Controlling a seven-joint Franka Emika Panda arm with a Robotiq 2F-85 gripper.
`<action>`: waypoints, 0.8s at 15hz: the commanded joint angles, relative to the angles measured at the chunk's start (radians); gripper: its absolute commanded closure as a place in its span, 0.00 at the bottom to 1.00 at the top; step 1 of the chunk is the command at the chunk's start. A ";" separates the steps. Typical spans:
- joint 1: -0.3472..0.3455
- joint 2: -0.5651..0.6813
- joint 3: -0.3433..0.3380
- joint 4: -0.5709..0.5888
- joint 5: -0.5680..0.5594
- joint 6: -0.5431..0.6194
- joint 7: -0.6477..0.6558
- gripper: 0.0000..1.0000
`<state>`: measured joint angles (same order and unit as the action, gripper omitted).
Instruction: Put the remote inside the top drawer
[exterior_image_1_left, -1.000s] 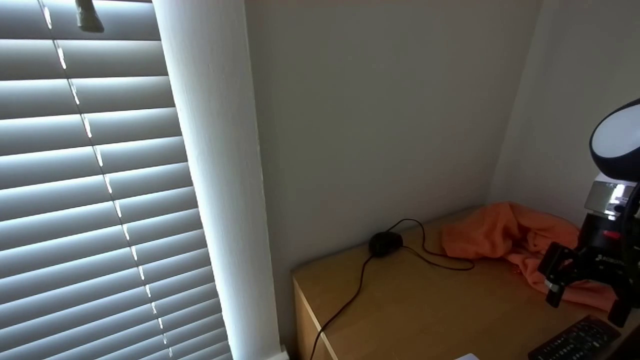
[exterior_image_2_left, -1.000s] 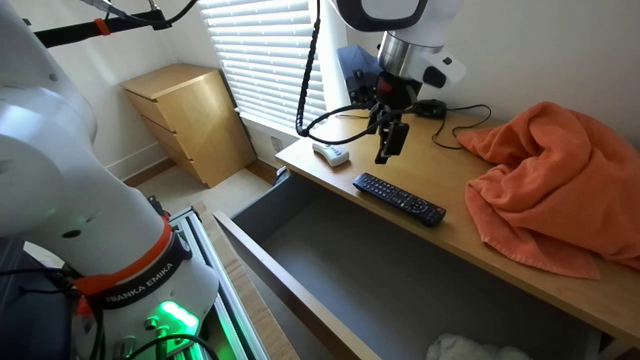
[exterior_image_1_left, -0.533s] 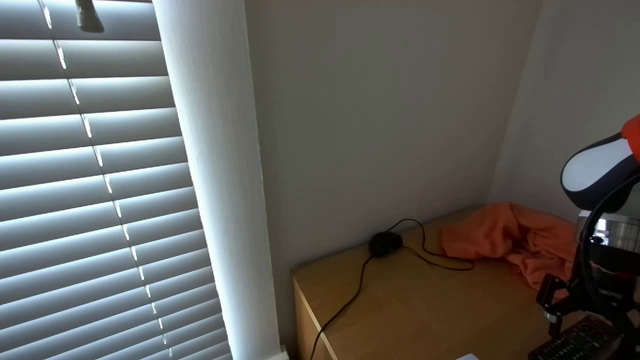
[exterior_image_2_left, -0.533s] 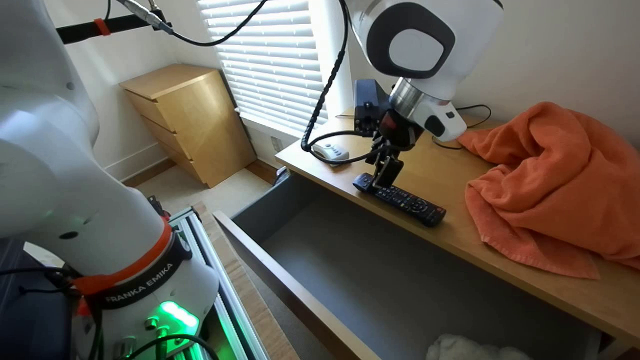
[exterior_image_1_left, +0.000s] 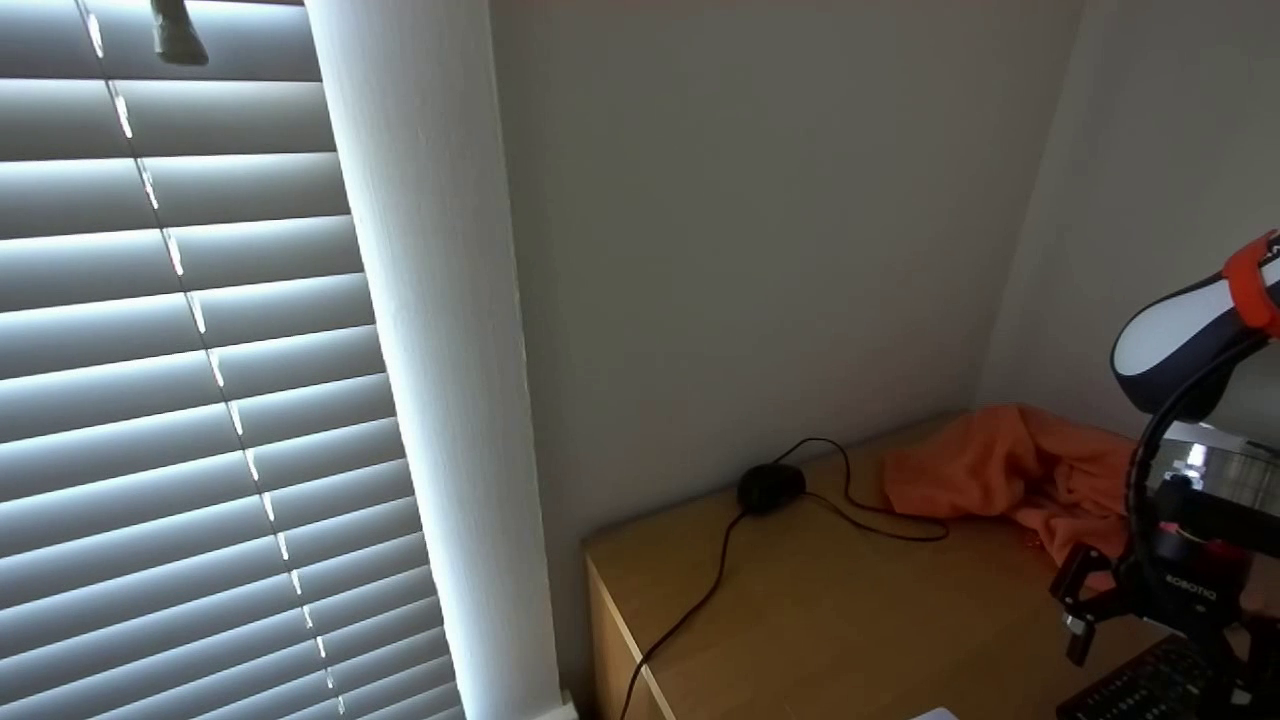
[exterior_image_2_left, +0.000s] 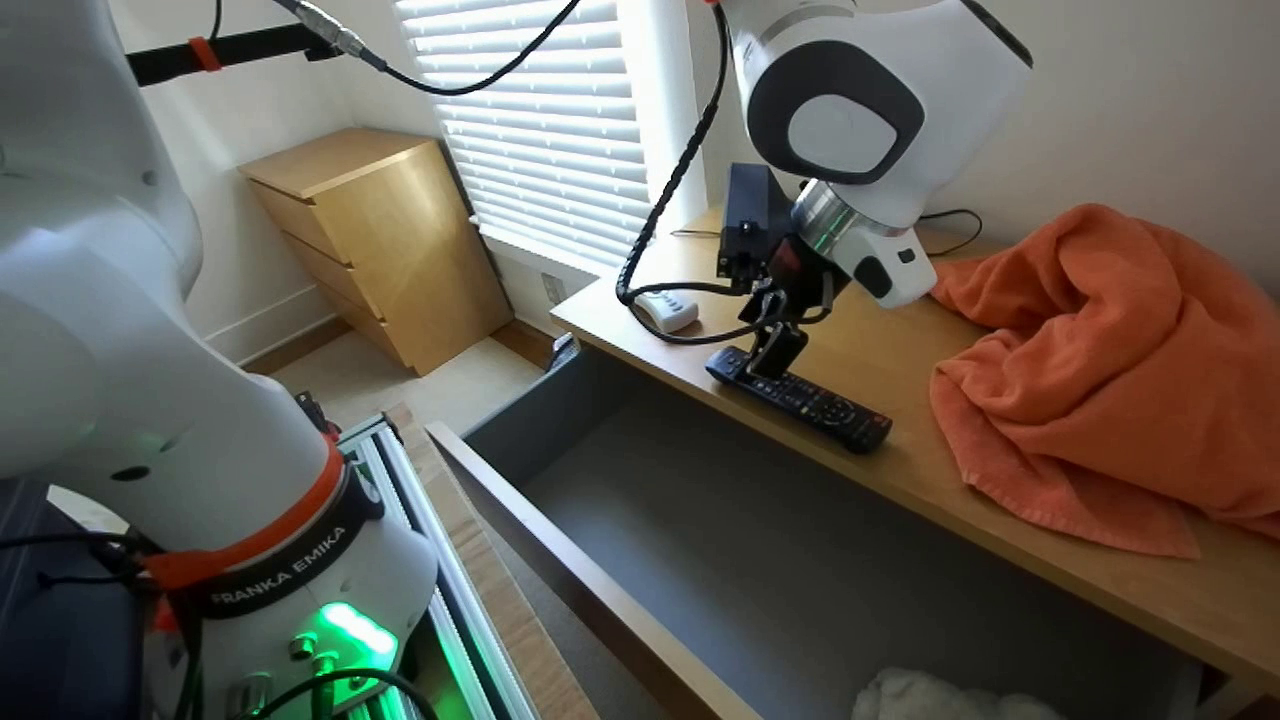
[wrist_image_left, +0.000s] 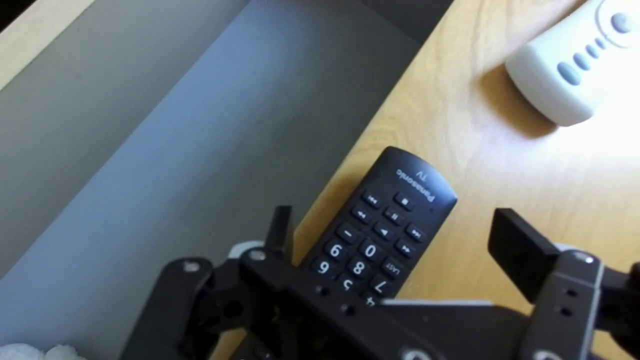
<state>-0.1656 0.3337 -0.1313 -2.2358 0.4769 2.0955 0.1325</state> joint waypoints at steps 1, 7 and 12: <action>-0.005 0.000 0.004 0.003 -0.001 -0.002 0.001 0.00; -0.007 0.001 0.006 0.004 0.000 -0.002 0.000 0.00; 0.013 -0.014 -0.012 -0.021 -0.024 0.089 0.088 0.00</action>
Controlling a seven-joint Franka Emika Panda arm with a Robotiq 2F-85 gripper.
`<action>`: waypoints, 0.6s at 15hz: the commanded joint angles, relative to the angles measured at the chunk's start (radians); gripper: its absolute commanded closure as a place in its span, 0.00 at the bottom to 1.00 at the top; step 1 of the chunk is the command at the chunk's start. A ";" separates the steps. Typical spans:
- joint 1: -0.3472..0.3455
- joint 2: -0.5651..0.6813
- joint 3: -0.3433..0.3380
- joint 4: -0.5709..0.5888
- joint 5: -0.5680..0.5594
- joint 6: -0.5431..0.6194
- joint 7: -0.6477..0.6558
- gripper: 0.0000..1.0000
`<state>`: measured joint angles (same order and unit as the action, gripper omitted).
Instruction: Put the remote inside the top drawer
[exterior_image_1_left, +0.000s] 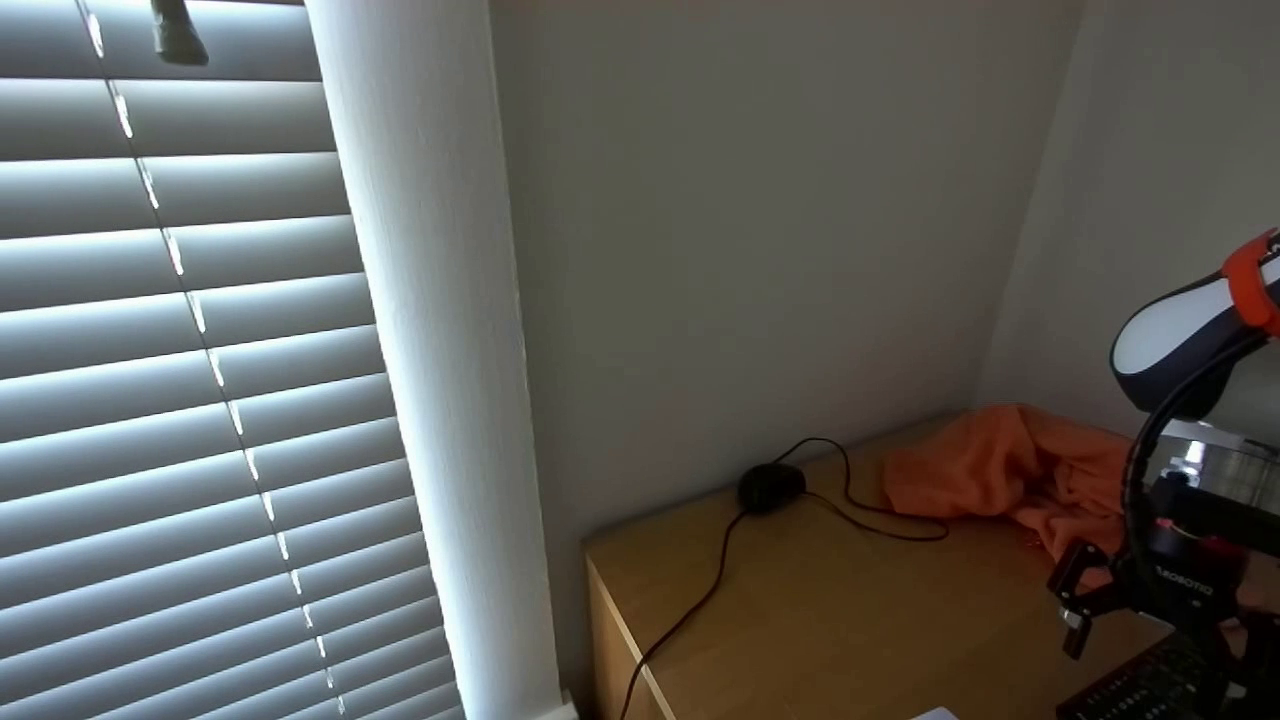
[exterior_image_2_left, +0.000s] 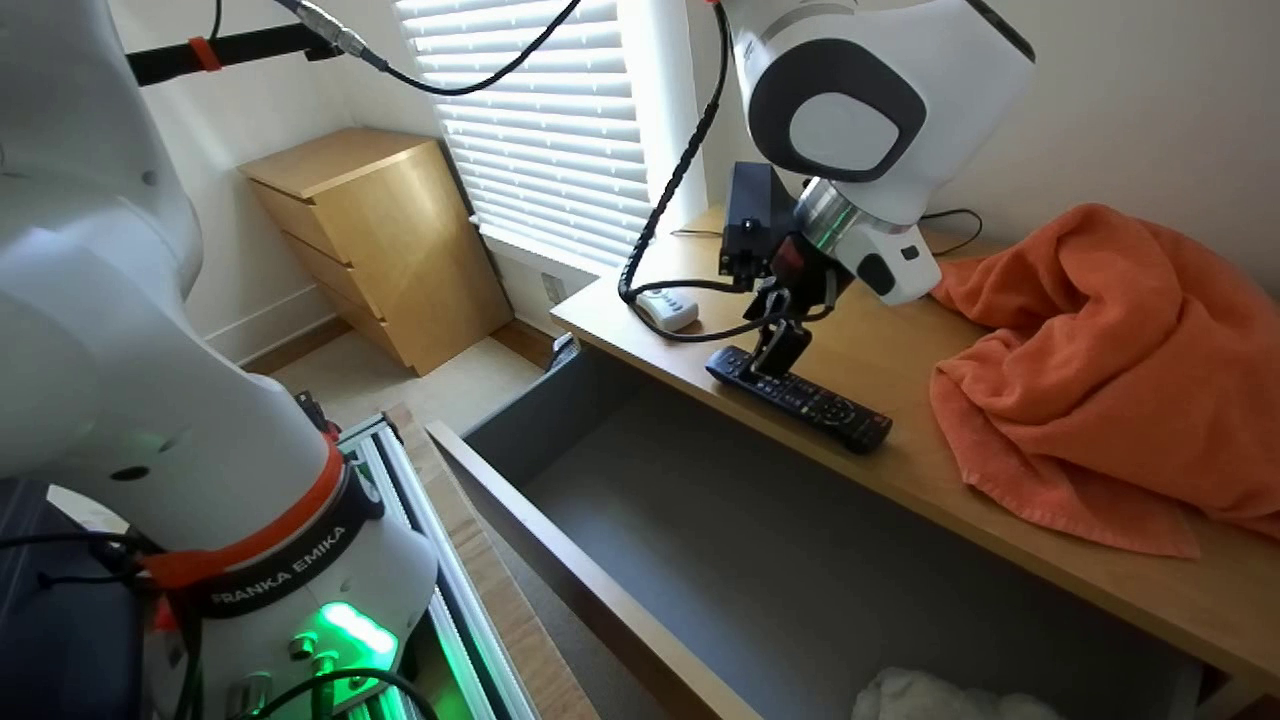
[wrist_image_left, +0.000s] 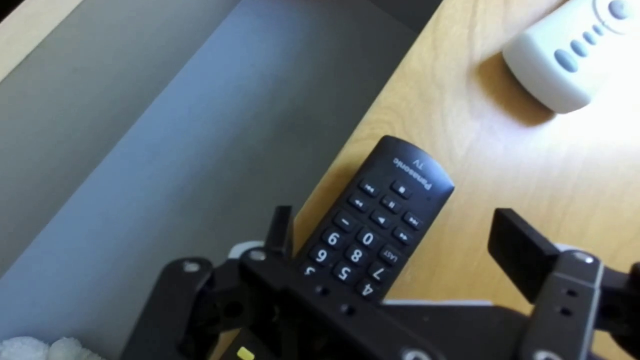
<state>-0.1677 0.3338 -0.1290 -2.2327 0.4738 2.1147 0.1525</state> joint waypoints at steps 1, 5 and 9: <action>0.018 -0.023 -0.016 -0.038 -0.019 0.115 0.088 0.00; 0.012 -0.042 -0.002 -0.093 0.022 0.275 0.099 0.00; 0.010 -0.075 -0.001 -0.156 0.044 0.338 0.128 0.00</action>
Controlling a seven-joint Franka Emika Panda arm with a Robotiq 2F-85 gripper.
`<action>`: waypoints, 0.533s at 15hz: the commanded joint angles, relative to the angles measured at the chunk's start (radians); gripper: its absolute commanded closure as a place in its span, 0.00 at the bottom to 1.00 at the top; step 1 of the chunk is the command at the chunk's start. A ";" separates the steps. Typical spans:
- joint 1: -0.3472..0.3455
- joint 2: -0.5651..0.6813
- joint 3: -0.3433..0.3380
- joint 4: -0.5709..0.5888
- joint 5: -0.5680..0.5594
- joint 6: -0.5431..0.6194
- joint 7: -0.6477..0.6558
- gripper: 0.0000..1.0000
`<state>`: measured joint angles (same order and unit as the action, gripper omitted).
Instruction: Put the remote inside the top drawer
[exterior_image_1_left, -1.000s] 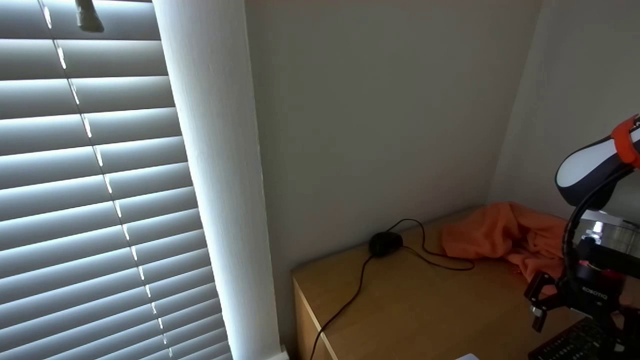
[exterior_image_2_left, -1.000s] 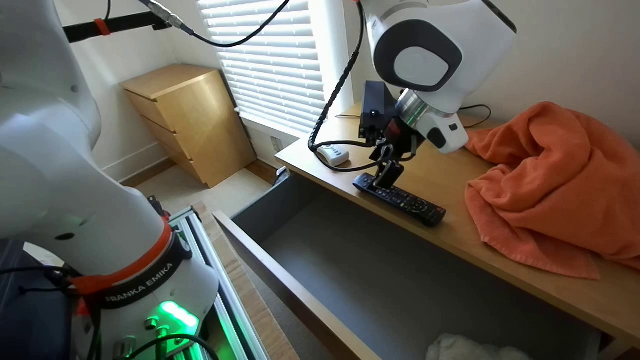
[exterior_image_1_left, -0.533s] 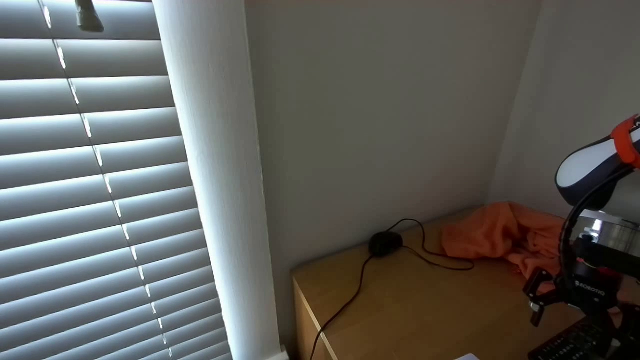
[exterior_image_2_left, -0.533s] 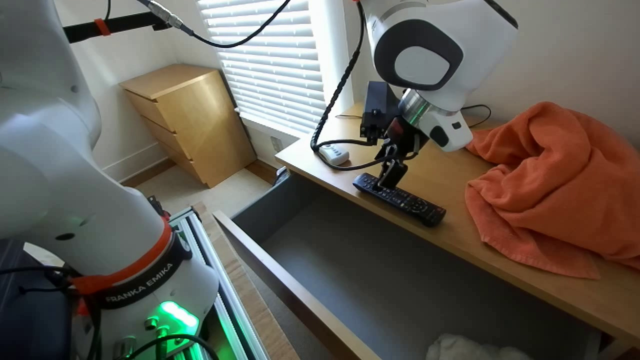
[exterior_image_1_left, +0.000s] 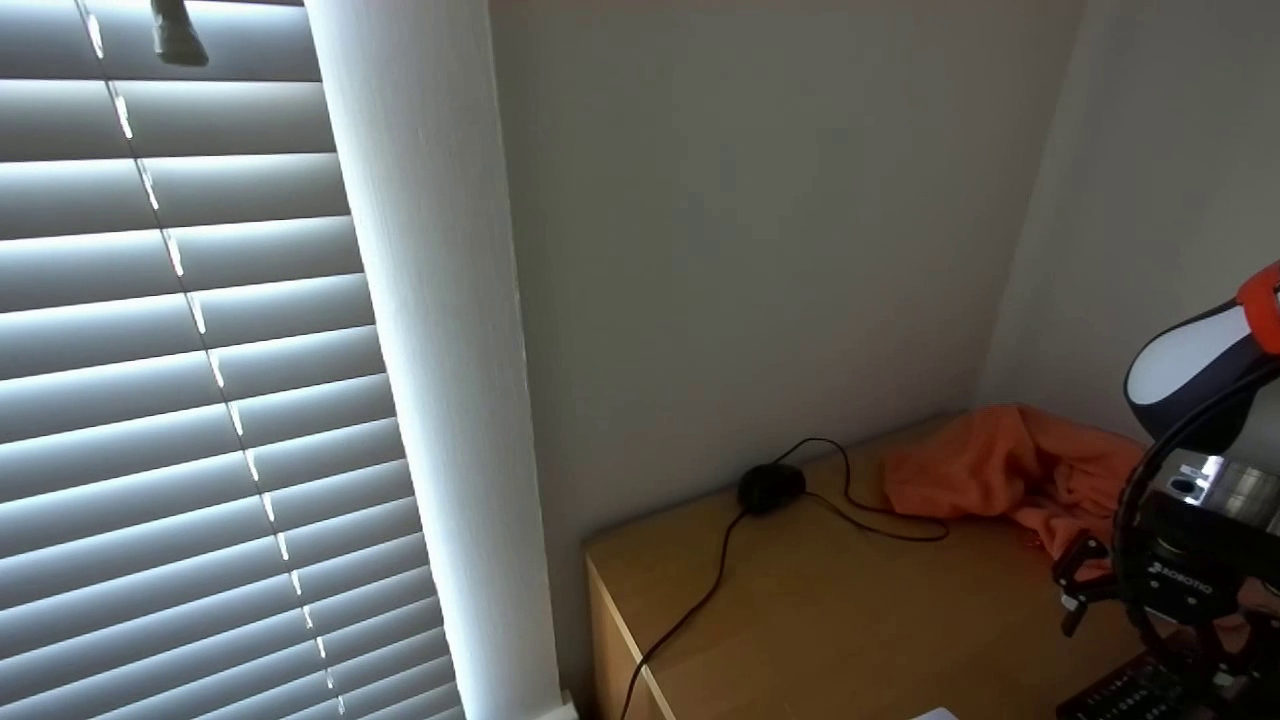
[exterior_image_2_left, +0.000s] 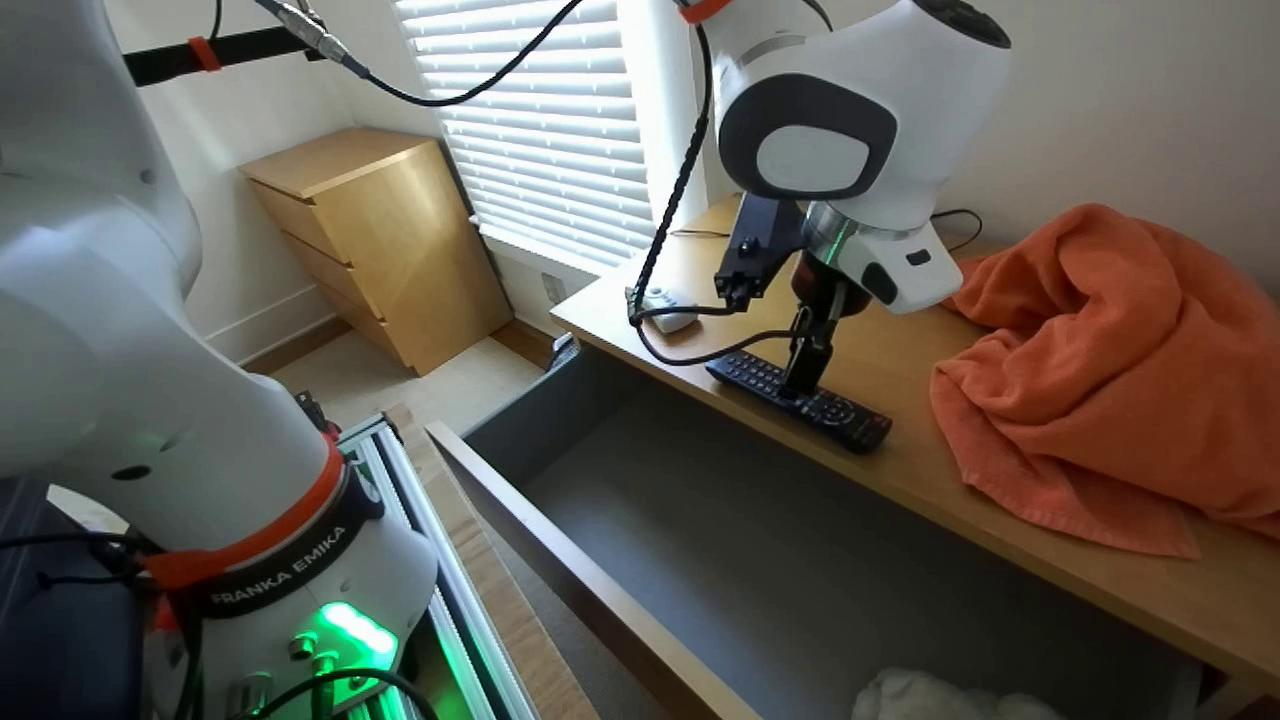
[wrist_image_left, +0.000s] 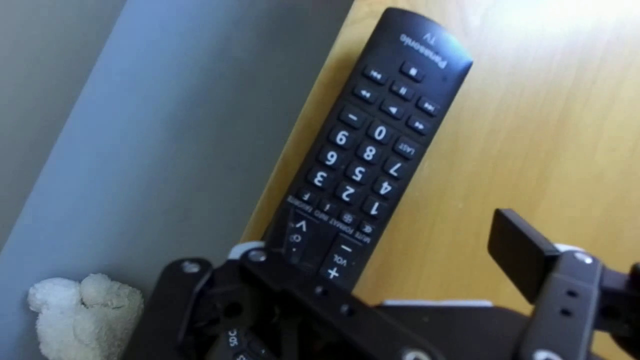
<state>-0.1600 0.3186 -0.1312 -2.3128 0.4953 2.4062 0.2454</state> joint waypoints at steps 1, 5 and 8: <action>0.006 -0.071 -0.004 -0.093 0.017 0.058 0.058 0.00; 0.006 -0.076 -0.010 -0.108 0.001 0.074 0.116 0.00; -0.001 -0.047 -0.004 -0.089 0.014 0.079 0.106 0.00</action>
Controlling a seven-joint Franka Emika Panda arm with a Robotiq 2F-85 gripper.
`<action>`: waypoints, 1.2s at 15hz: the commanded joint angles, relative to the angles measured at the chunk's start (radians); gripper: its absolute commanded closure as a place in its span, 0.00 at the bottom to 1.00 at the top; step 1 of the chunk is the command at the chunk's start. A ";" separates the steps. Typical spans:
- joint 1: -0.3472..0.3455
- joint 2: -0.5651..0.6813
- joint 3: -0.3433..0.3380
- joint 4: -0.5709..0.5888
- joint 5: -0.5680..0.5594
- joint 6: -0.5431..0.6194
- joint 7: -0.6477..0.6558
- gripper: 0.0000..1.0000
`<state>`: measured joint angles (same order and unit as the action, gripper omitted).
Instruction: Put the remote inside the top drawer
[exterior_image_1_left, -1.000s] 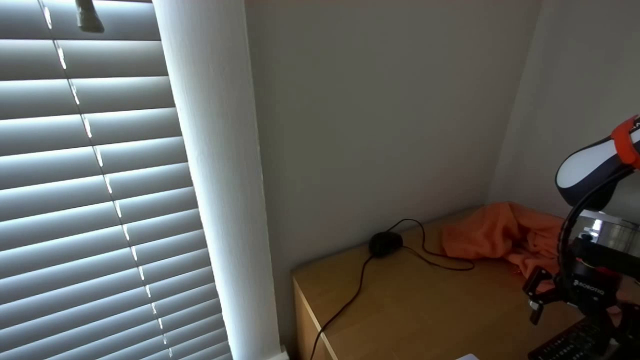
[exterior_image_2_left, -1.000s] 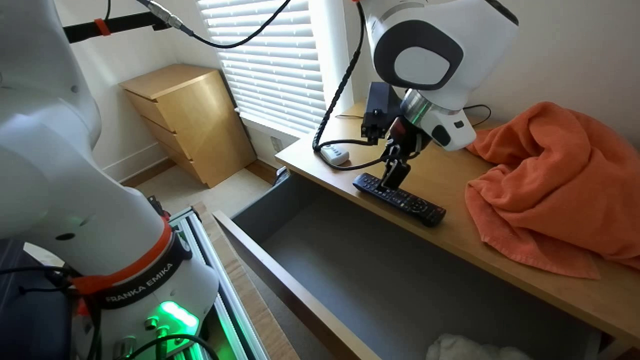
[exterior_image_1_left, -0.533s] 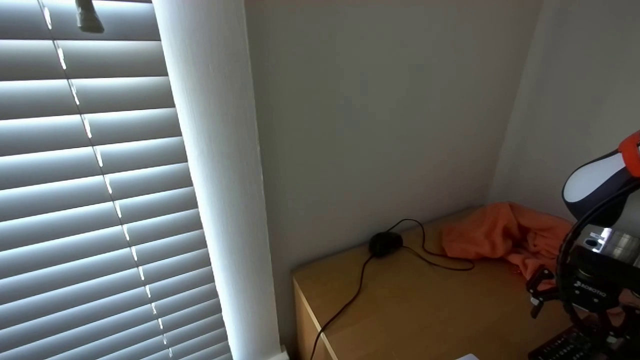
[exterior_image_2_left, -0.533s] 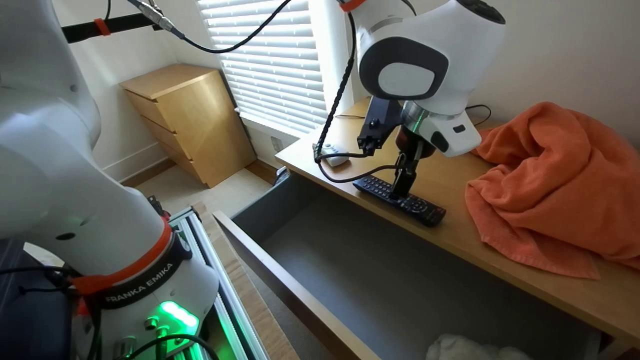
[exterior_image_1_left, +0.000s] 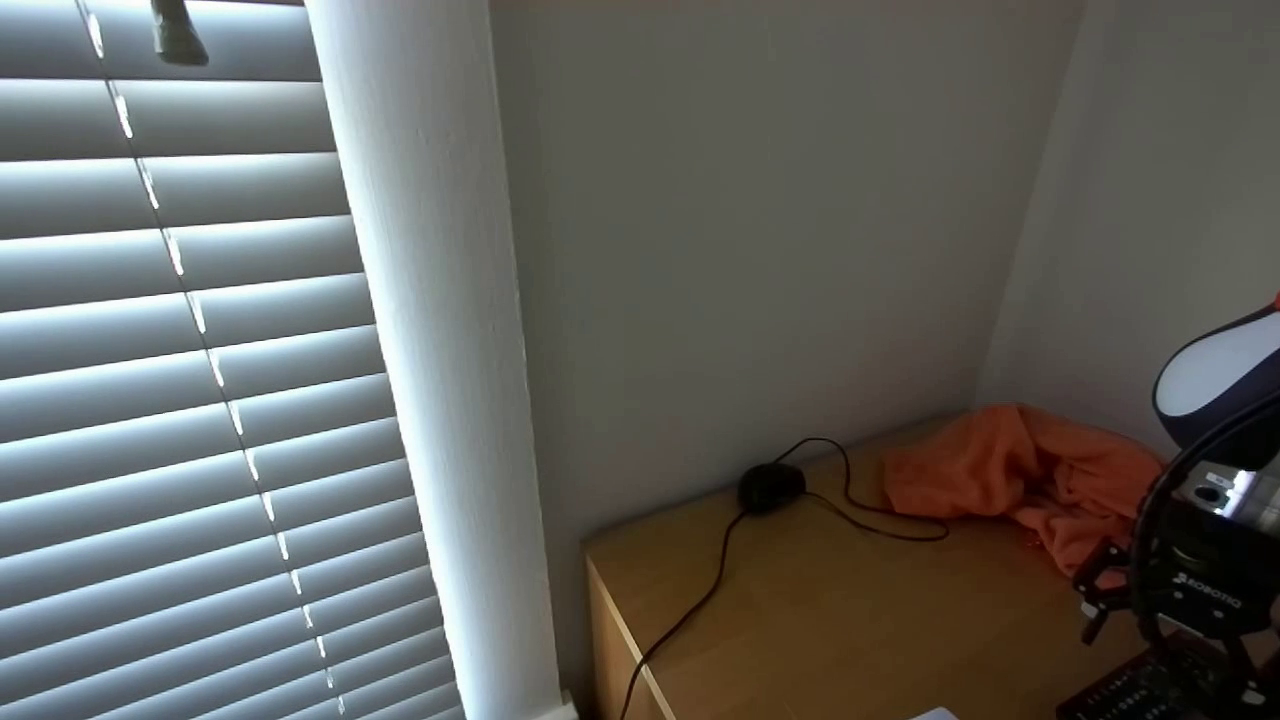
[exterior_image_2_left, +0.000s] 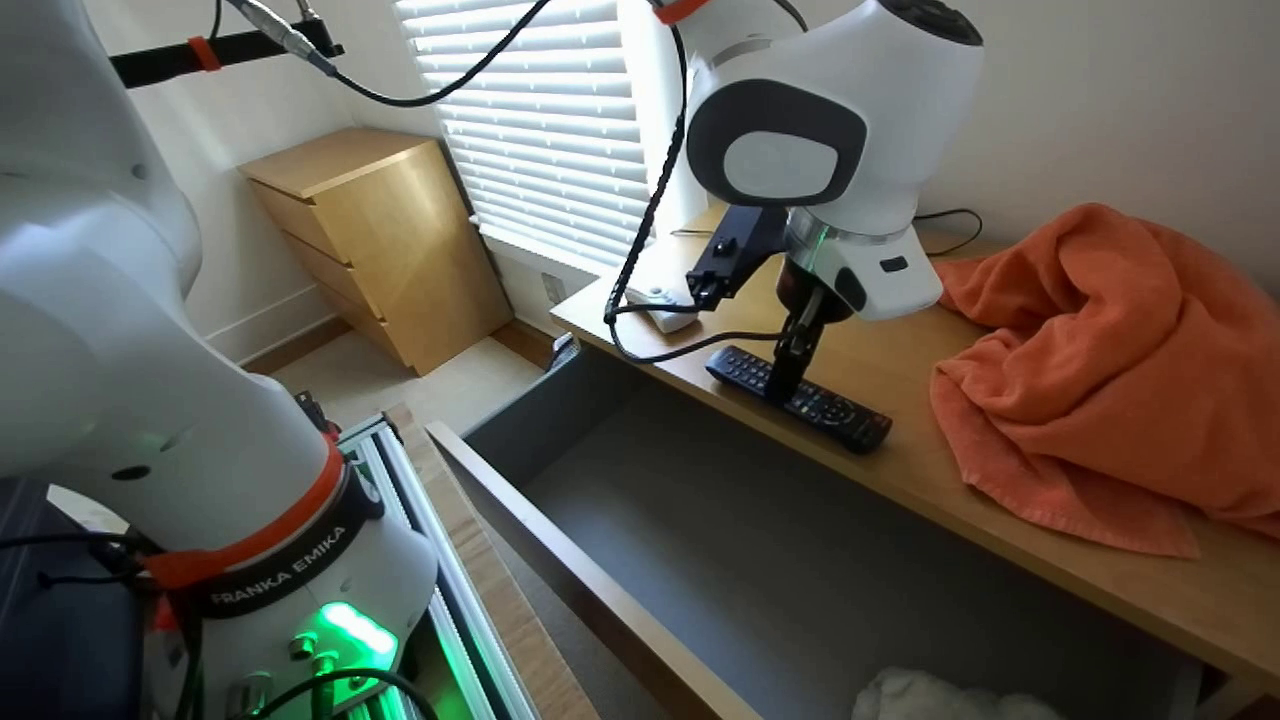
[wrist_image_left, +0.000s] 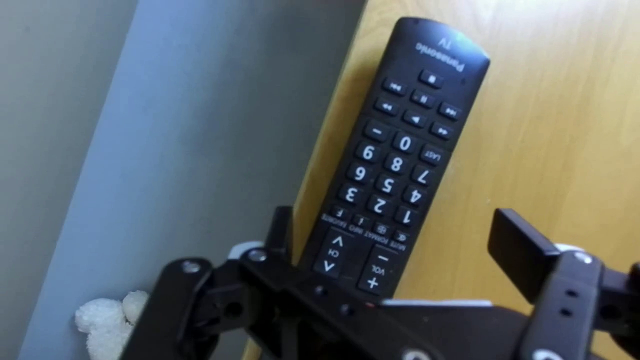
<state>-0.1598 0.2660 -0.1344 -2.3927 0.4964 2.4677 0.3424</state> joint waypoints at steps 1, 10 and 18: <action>0.000 0.012 -0.002 -0.007 0.010 0.020 0.014 0.00; -0.006 0.049 -0.010 0.014 0.012 0.022 0.034 0.62; -0.008 0.069 -0.015 0.037 0.009 0.022 0.050 0.08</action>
<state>-0.1653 0.3101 -0.1473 -2.3616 0.4978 2.4703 0.3828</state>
